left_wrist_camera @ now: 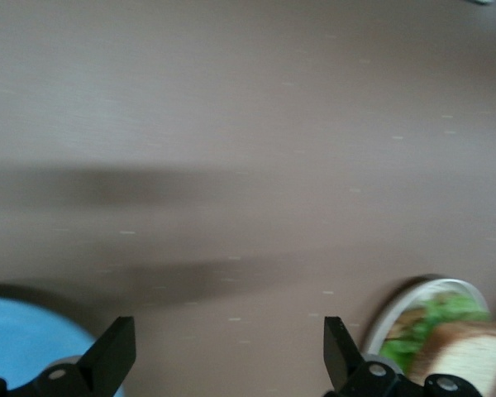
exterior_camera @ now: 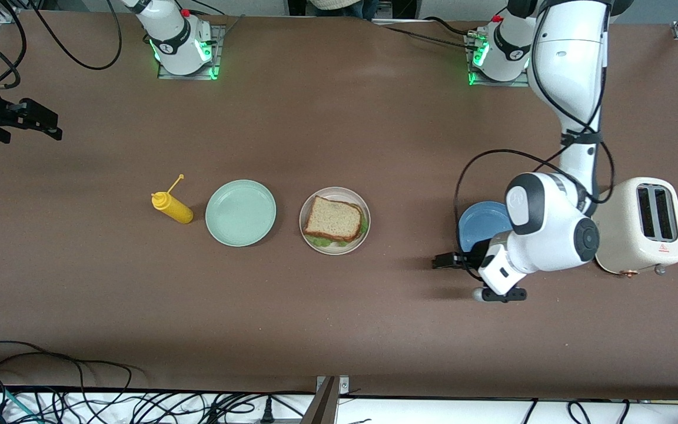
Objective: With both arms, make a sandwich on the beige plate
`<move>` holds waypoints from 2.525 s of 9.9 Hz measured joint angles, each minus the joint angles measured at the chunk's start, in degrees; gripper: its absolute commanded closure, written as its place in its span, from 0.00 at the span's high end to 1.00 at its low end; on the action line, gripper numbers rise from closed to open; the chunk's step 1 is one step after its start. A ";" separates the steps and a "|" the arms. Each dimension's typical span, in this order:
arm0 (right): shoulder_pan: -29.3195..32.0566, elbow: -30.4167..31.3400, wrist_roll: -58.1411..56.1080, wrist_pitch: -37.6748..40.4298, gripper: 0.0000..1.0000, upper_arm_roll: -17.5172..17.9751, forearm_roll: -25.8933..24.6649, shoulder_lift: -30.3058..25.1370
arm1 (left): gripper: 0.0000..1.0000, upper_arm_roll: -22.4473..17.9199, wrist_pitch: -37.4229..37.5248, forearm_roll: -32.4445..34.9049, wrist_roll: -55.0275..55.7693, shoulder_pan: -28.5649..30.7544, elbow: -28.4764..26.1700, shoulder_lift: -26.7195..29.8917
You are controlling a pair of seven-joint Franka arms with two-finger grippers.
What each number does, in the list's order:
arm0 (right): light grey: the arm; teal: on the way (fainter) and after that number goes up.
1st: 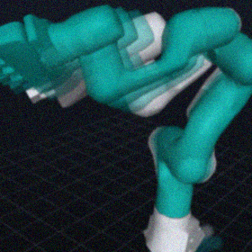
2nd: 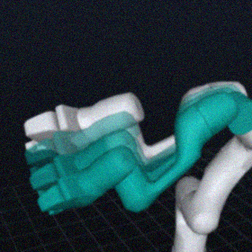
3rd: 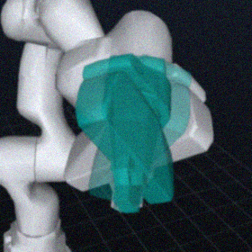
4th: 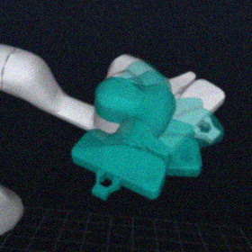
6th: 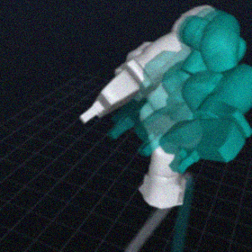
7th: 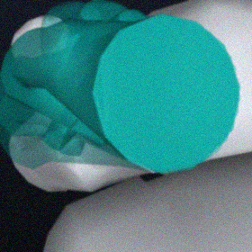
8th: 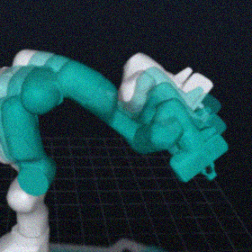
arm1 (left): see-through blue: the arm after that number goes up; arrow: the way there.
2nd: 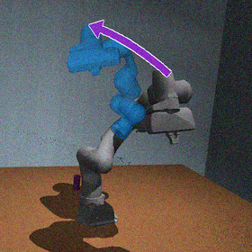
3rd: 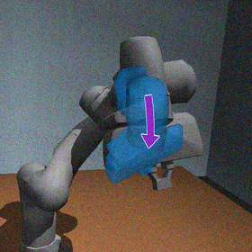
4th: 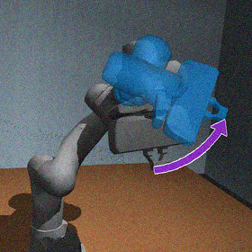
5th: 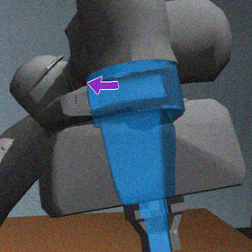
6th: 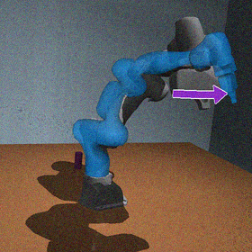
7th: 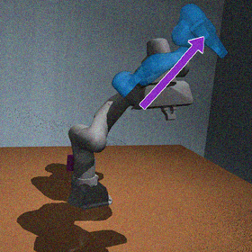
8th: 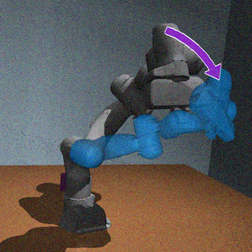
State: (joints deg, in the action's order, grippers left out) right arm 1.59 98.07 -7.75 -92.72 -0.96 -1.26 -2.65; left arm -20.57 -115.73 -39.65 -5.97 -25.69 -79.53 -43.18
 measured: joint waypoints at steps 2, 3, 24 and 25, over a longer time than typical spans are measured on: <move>-0.01 -0.16 0.00 0.00 1.00 0.04 0.01 0.00 | 1.00 -3.95 3.77 7.53 -0.10 0.10 0.16 1.25; -0.01 -0.44 0.00 0.00 1.00 0.08 0.02 0.00 | 1.00 -4.65 6.20 13.27 -0.05 0.19 0.20 2.73; -2.00 -3.03 7.29 -0.72 1.00 1.08 0.31 0.70 | 1.00 17.60 39.58 42.94 2.93 19.22 -3.41 40.00; -2.00 -3.02 7.29 -0.69 1.00 1.14 0.32 0.71 | 1.00 17.68 39.58 42.94 3.10 19.22 -3.48 40.83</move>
State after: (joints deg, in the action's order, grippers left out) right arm -0.41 95.05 -0.46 -93.41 0.18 -0.94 -1.94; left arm -2.89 -76.15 3.29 -2.87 -6.47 -83.01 -2.35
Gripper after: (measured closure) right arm 0.000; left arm 0.000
